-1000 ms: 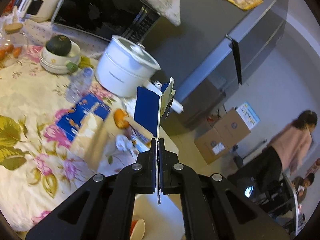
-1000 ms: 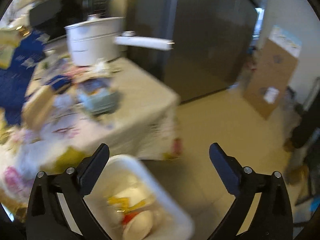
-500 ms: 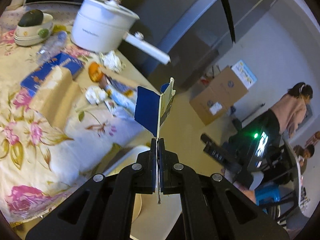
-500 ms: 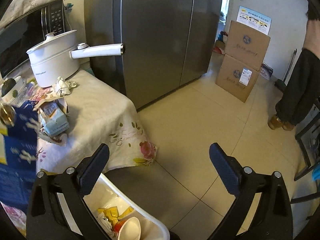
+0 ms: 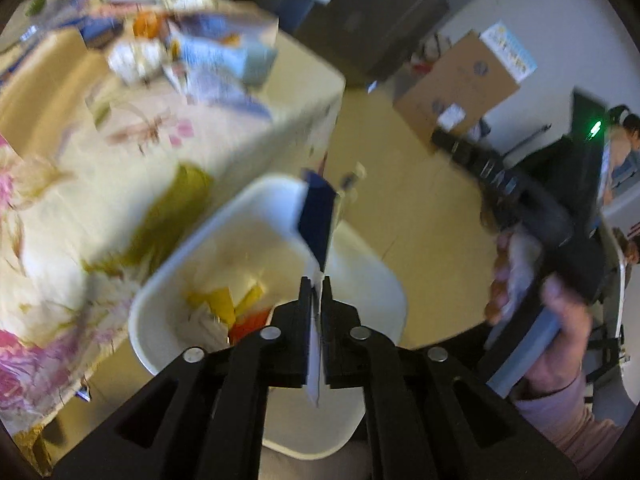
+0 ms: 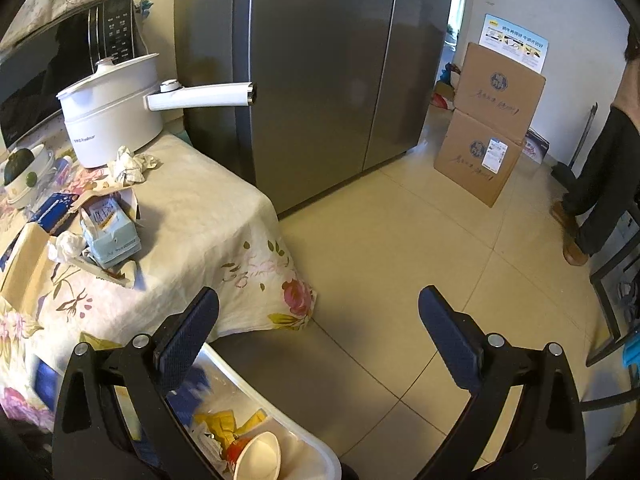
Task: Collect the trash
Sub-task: 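Lower the blue milk carton over the bin and open the left gripper, then grasp the brown paper bag on the table with the left gripper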
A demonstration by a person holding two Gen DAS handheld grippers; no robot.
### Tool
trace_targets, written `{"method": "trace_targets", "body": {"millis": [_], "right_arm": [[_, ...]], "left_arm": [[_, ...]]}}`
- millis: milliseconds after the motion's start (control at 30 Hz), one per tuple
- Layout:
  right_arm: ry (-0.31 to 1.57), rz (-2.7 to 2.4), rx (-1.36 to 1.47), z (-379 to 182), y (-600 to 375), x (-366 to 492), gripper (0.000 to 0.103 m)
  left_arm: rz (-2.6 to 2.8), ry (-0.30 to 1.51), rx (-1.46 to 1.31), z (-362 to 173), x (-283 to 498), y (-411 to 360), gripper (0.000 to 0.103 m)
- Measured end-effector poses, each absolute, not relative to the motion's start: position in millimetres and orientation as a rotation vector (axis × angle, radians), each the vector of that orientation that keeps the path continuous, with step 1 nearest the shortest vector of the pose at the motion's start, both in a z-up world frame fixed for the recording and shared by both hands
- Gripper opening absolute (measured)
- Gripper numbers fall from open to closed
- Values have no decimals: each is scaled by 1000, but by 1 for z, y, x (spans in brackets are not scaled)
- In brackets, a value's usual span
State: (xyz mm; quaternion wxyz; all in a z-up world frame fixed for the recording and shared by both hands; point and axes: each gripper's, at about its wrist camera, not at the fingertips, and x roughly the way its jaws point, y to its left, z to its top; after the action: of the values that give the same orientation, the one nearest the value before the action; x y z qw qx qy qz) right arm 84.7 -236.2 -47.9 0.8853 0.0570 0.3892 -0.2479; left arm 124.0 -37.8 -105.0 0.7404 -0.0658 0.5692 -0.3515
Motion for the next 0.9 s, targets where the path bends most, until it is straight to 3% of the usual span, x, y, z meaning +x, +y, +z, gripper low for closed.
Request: {"method": "trace_targets", "body": {"millis": [67, 333, 433, 633, 733, 900], "right_arm": [[820, -509, 119, -50, -235, 86, 96], [830, -488, 112, -50, -230, 89, 96], [835, -477, 113, -51, -229, 90, 96], [856, -445, 106, -55, -223, 92, 96], [871, -422, 96, -57, -218, 93, 96], [881, -393, 67, -60, -208, 96, 96]], "left_arm": [[-770, 1289, -126, -114, 122, -41, 39], [-765, 1273, -134, -104, 122, -35, 41], [-727, 1238, -158, -96, 129, -21, 47], [-611, 1130, -233, -76, 143, 15, 47], [-485, 1053, -323, -65, 153, 45, 62], [-274, 986, -471, -67, 174, 100, 63]]}}
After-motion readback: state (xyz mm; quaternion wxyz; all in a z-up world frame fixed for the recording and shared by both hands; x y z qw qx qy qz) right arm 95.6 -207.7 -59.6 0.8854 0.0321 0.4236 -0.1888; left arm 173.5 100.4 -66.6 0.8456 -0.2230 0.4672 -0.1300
